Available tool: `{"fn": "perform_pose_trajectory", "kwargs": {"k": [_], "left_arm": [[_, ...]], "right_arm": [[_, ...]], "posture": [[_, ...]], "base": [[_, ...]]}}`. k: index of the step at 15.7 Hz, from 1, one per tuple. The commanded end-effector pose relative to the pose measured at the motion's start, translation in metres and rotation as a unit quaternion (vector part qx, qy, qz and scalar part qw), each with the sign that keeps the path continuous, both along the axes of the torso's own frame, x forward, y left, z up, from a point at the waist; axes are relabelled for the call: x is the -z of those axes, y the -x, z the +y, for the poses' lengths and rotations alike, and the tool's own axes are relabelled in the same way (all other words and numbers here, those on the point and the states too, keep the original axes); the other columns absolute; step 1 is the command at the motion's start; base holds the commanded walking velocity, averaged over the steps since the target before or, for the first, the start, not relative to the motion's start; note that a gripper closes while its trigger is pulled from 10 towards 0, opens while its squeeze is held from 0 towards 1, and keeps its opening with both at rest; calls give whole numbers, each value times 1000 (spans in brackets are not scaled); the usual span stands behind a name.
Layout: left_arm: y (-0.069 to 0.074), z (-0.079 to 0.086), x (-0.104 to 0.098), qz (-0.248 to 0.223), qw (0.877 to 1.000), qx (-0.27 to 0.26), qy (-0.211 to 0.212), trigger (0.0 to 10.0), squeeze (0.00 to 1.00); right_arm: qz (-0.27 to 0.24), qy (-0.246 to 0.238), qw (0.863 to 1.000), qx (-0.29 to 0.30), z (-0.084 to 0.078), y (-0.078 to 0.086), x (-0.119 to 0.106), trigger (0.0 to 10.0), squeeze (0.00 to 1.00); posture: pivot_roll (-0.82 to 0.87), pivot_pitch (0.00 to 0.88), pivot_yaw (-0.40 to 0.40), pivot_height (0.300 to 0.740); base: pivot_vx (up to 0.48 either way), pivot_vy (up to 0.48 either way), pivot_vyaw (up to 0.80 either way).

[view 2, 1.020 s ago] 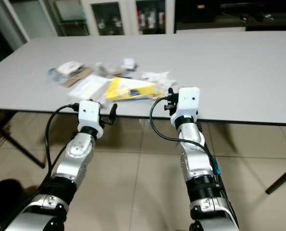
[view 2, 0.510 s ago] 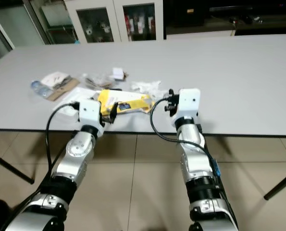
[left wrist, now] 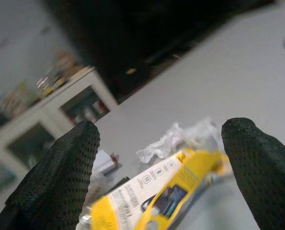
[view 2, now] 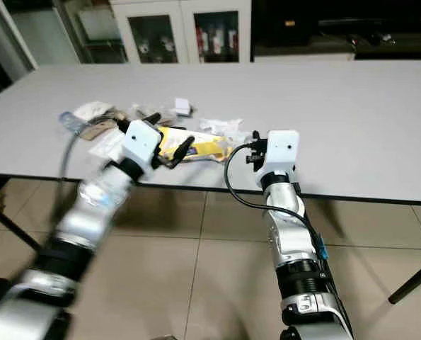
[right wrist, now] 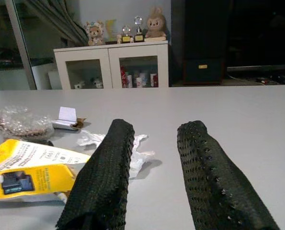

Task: Picking trash to rubbish bin

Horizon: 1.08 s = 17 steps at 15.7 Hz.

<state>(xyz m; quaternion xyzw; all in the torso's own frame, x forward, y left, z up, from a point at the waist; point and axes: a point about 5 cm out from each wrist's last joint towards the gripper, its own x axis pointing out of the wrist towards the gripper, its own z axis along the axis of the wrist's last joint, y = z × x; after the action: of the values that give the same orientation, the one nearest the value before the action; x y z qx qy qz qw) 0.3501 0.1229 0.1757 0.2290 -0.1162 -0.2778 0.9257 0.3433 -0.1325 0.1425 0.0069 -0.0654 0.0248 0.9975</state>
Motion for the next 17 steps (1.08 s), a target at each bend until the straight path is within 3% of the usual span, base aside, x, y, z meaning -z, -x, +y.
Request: {"fn": "perform_pose_trajectory", "kwargs": {"k": [1, 2, 5, 7, 10, 12, 14, 17], "left_arm": [[-2, -2, -16, -10, 998, 30, -45, 10000, 0], [1, 4, -23, 1, 996, 51, -77, 10000, 0], [3, 8, -24, 17, 994, 60, -91, 10000, 0], [-3, 22, -3, 46, 989, 15, -138, 10000, 0], [-6, 28, 6, 55, 984, -22, -168, 10000, 0], [-15, 40, 14, 57, 975, -104, -188, 10000, 0], [-18, 44, 13, 62, 980, -140, -125, 10000, 0], [-20, 35, 11, 39, 982, -152, -109, 10000, 0]], "right_arm": [[-3, -2, 1000, -3, 0, -1, -4, 10000, 0], [-3, -3, 1000, -4, 0, -1, -4, 10000, 0], [-2, -2, 1000, -4, 0, -1, -4, 10000, 0], [-2, -2, 1000, -5, 1, -1, -4, 10000, 0], [-3, -1, 1000, -5, 0, -1, -4, 10000, 0], [-3, 0, 1000, -6, 1, -1, -4, 10000, 0], [-3, -1, 1000, -6, 1, -1, -4, 10000, 0], [-3, -2, 1000, -6, 1, -1, -5, 10000, 0]], "posture": [[15, 0, 104, 740], [16, 0, 103, 740], [17, 0, 101, 740], [11, 1, 102, 740], [12, 0, 101, 740], [9, 2, 102, 740], [9, 4, 102, 740], [9, 4, 100, 740]], "base": [[0, 0, 0], [0, 0, 0], [0, 0, 0], [0, 0, 0], [0, 0, 0], [0, 0, 0], [127, 0, 0], [471, 0, 0]]}}
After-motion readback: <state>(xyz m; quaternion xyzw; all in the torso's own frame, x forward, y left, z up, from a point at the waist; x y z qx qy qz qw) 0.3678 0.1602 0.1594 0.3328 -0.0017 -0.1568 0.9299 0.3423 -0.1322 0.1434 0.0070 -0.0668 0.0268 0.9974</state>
